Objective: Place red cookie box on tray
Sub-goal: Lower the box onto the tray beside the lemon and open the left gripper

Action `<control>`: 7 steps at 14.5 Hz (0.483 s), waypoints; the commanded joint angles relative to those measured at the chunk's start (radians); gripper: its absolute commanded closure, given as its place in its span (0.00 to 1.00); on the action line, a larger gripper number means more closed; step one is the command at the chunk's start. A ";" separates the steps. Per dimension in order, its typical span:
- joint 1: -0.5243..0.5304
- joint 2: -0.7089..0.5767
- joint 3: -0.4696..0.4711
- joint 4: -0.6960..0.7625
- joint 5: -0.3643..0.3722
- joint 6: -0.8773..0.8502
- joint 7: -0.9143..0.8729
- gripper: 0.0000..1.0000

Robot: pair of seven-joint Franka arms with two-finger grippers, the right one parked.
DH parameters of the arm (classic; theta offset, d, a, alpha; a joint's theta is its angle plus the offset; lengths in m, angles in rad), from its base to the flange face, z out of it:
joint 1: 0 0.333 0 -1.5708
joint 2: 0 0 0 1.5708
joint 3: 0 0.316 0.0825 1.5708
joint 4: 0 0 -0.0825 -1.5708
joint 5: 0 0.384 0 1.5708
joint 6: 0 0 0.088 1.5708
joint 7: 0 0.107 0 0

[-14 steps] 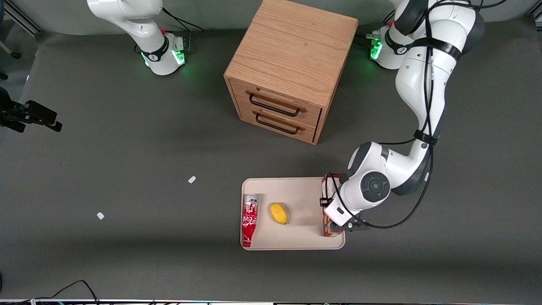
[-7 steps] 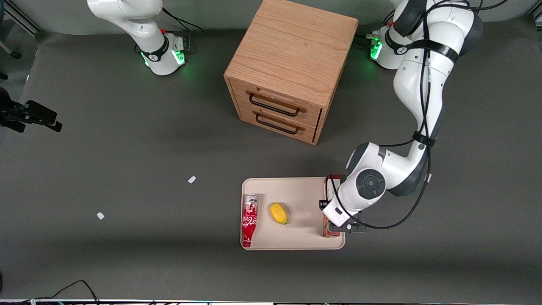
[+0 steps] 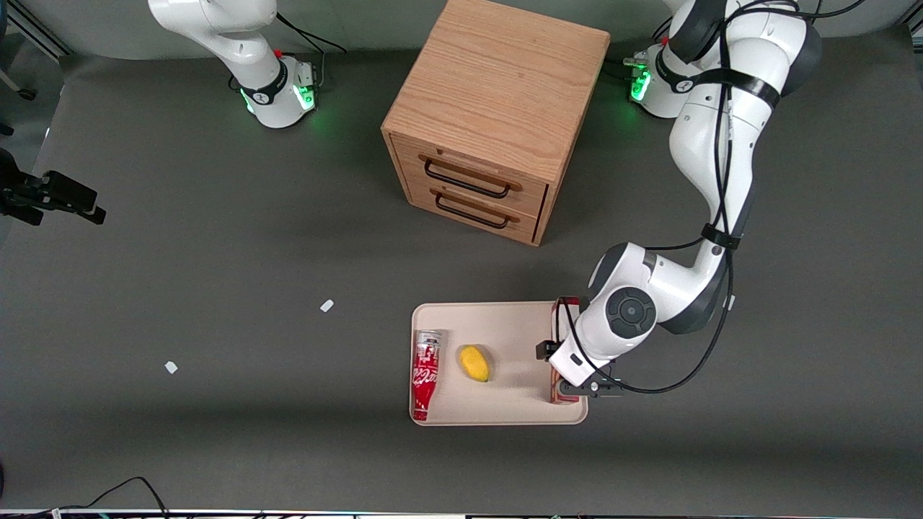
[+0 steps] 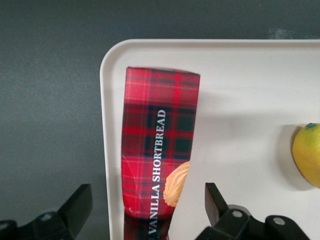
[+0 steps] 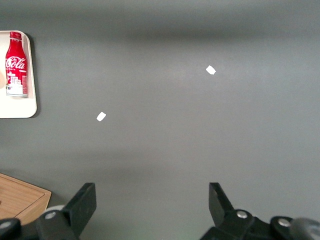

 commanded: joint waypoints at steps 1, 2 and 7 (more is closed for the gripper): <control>-0.010 -0.050 0.015 -0.015 0.010 -0.013 -0.031 0.00; -0.008 -0.064 0.015 -0.015 -0.019 -0.019 -0.031 0.00; 0.036 -0.214 0.012 -0.038 -0.120 -0.186 0.015 0.00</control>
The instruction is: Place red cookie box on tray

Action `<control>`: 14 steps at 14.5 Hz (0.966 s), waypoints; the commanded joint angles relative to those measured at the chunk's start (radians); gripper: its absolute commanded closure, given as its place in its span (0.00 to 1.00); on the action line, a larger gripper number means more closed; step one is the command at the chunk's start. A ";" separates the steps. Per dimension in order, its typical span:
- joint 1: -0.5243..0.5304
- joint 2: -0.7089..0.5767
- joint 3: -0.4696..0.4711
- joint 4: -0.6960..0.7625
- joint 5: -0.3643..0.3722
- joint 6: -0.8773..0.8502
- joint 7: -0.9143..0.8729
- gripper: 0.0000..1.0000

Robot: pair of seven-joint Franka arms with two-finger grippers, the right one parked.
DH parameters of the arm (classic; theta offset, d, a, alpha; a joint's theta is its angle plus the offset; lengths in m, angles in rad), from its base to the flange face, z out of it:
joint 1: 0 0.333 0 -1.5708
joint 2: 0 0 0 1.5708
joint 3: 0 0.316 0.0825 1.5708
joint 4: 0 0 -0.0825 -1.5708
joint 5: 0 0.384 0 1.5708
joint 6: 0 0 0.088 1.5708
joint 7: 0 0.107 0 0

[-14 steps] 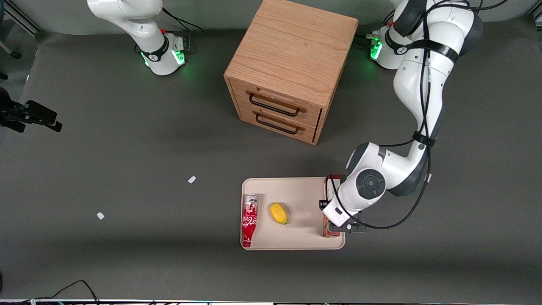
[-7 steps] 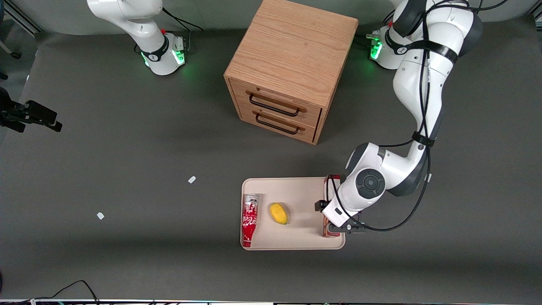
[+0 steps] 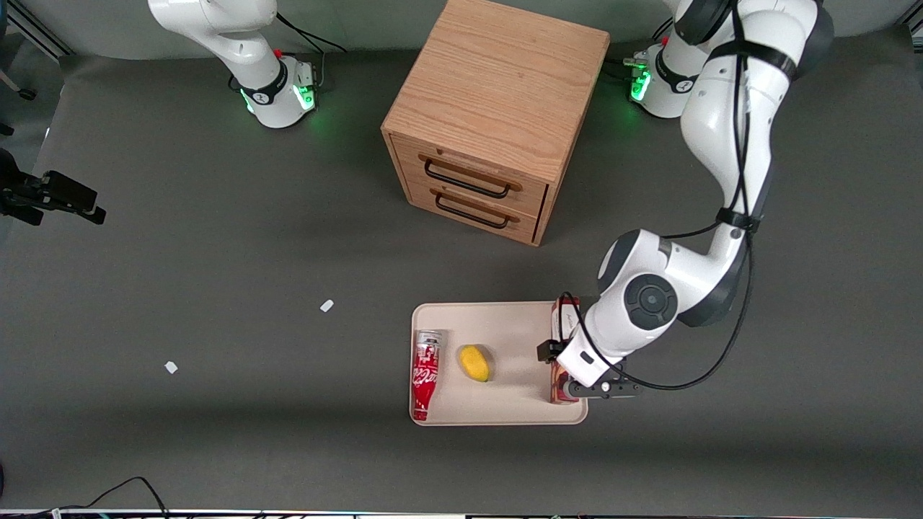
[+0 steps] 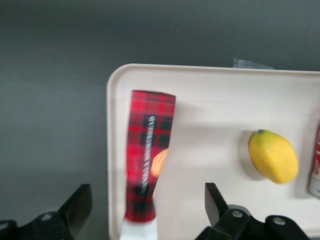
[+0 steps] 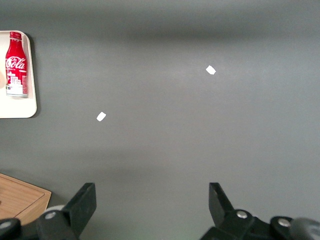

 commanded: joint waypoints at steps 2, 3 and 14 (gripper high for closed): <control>0.086 -0.215 0.010 -0.116 -0.127 -0.168 0.105 0.00; 0.122 -0.281 0.010 -0.165 -0.130 -0.199 0.140 0.00; 0.421 -0.835 0.058 -0.495 -0.124 -0.492 0.465 0.00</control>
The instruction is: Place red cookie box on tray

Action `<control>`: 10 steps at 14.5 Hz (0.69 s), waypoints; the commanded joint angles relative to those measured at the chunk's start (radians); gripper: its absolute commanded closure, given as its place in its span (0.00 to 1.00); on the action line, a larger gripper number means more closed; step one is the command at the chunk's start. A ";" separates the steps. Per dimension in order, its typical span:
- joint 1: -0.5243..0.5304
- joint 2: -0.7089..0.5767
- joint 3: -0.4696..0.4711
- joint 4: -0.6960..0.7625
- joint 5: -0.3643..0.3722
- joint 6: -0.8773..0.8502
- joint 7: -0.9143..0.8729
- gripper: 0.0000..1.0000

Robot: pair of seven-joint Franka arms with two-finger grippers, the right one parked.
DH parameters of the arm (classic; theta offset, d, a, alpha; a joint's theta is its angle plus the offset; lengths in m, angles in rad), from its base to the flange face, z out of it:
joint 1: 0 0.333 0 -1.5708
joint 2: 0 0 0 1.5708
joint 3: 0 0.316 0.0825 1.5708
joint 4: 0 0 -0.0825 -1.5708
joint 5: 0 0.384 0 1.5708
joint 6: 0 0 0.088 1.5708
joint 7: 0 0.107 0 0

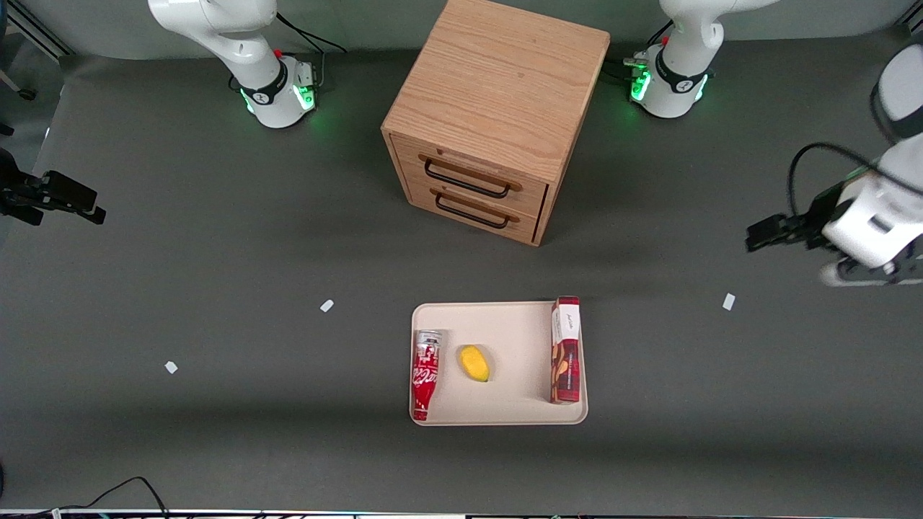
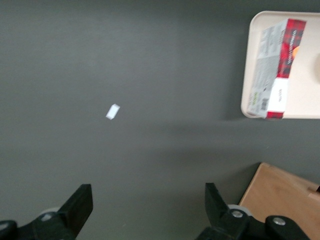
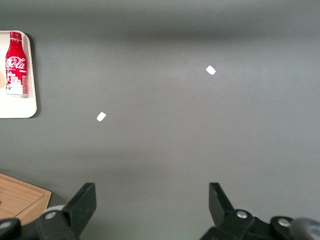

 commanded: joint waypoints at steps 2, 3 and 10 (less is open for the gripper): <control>0.036 -0.154 0.021 -0.082 -0.002 -0.059 0.073 0.00; 0.048 -0.175 0.021 -0.080 -0.001 -0.071 0.080 0.00; 0.056 -0.212 0.019 -0.071 0.028 -0.083 0.082 0.00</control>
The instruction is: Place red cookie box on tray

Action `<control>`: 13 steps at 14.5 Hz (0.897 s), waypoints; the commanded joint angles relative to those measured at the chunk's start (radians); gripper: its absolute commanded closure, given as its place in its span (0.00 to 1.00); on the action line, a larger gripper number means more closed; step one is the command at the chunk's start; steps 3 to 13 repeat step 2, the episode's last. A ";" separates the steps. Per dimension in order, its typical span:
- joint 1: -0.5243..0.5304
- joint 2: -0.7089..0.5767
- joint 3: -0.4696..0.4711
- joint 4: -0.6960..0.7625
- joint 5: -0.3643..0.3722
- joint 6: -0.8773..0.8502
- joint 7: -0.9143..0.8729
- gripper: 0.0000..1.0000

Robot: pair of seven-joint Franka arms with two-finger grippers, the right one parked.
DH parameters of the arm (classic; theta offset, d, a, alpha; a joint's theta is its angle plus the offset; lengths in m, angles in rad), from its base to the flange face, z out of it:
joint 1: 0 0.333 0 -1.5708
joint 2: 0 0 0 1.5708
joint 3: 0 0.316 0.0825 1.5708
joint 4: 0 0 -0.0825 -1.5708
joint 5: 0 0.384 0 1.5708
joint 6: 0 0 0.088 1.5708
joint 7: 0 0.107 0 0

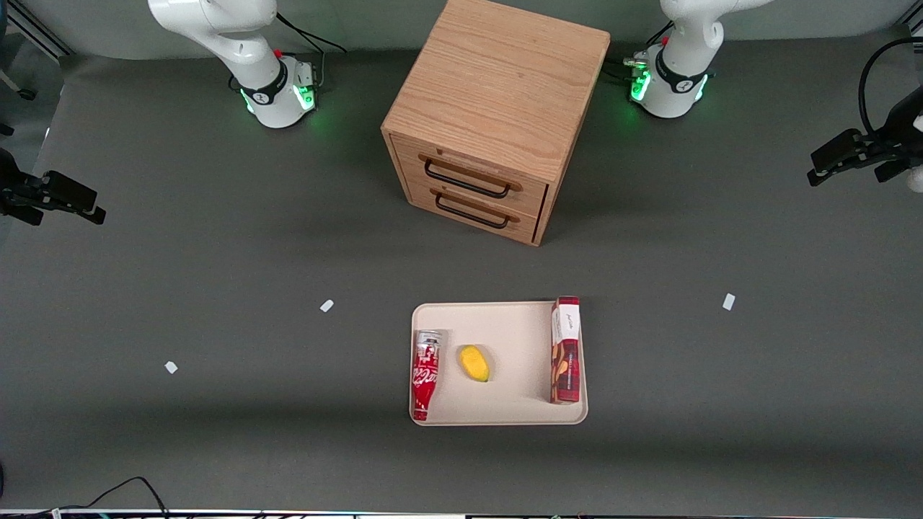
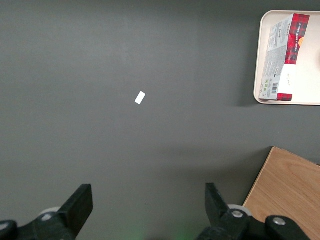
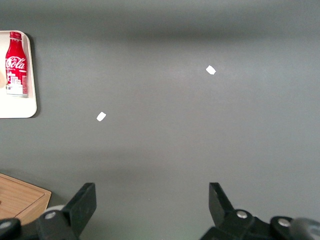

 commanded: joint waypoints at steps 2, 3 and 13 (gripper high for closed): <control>0.012 -0.031 -0.011 -0.020 0.019 -0.018 0.018 0.00; 0.012 -0.031 -0.011 -0.020 0.019 -0.018 0.018 0.00; 0.012 -0.031 -0.011 -0.020 0.019 -0.018 0.018 0.00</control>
